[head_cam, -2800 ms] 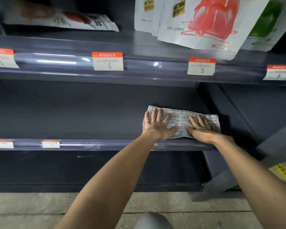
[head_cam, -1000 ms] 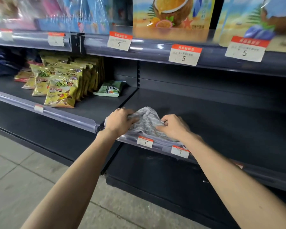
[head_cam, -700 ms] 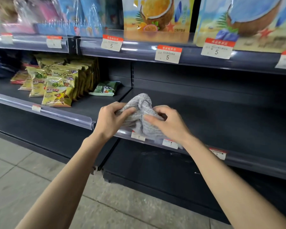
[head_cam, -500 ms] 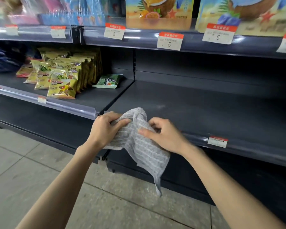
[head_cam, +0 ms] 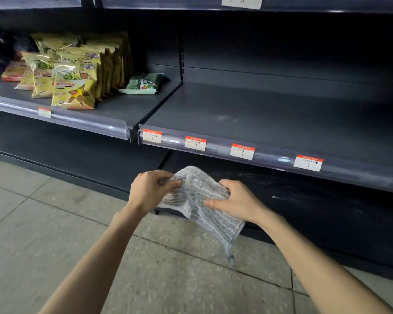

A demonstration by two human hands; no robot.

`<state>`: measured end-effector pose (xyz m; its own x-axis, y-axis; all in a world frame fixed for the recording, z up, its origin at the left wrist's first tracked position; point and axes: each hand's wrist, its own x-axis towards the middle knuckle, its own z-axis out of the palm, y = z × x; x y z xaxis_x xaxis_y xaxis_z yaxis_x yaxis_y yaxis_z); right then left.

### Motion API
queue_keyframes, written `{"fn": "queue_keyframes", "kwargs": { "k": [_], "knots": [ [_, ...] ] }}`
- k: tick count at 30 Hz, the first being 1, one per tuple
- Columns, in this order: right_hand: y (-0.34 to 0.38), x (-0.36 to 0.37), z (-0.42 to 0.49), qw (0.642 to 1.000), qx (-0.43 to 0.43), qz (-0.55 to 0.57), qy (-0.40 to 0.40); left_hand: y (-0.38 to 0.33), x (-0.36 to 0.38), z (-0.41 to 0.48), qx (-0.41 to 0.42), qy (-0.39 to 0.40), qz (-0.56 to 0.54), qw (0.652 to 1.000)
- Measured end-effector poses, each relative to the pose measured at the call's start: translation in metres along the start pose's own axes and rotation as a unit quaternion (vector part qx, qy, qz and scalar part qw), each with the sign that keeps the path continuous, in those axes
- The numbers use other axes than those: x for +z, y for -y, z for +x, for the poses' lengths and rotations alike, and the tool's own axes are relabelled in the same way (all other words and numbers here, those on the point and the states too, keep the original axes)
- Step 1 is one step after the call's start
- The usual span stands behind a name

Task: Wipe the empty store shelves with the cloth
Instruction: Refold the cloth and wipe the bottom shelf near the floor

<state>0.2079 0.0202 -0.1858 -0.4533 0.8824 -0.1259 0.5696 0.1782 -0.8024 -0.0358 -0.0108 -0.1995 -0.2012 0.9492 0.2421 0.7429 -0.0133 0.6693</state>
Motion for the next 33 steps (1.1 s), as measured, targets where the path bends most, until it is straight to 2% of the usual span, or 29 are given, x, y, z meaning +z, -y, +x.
{"fn": "queue_keyframes", "kwargs": {
  "k": [2,4,7,10,14,18,24,27,29,33],
  "knots": [
    [0.003,-0.006,-0.003,0.999,0.000,0.032,0.004,-0.003,0.001,0.003,-0.019,0.070,-0.059,0.996],
    [0.010,-0.014,-0.007,0.995,0.007,0.102,0.011,-0.011,0.000,0.004,-0.038,0.107,-0.144,0.983],
    [0.019,-0.025,-0.012,0.985,0.012,0.170,0.039,-0.024,-0.004,0.003,-0.030,0.116,-0.261,0.958],
    [0.026,-0.034,-0.018,0.979,-0.006,0.197,0.043,-0.035,-0.010,0.001,-0.017,0.117,-0.323,0.939],
    [0.042,-0.041,-0.023,0.977,-0.035,0.208,0.037,-0.048,-0.014,0.003,0.022,0.095,-0.309,0.946],
    [0.057,-0.037,-0.026,0.987,-0.040,0.150,0.035,-0.067,-0.014,0.005,0.047,0.105,-0.303,0.946],
    [0.056,-0.034,-0.025,0.991,-0.049,0.124,-0.015,-0.081,-0.029,0.013,0.082,0.076,-0.265,0.958],
    [0.058,-0.031,-0.024,0.988,-0.043,0.144,-0.033,-0.087,-0.029,0.013,0.091,0.064,-0.241,0.964],
    [0.056,-0.030,-0.022,0.983,-0.035,0.175,-0.051,-0.089,-0.029,0.013,0.090,0.037,-0.221,0.970],
    [0.053,-0.033,-0.021,0.962,-0.013,0.268,-0.049,-0.080,-0.025,0.012,0.088,-0.091,-0.133,0.983]
  ]
}}
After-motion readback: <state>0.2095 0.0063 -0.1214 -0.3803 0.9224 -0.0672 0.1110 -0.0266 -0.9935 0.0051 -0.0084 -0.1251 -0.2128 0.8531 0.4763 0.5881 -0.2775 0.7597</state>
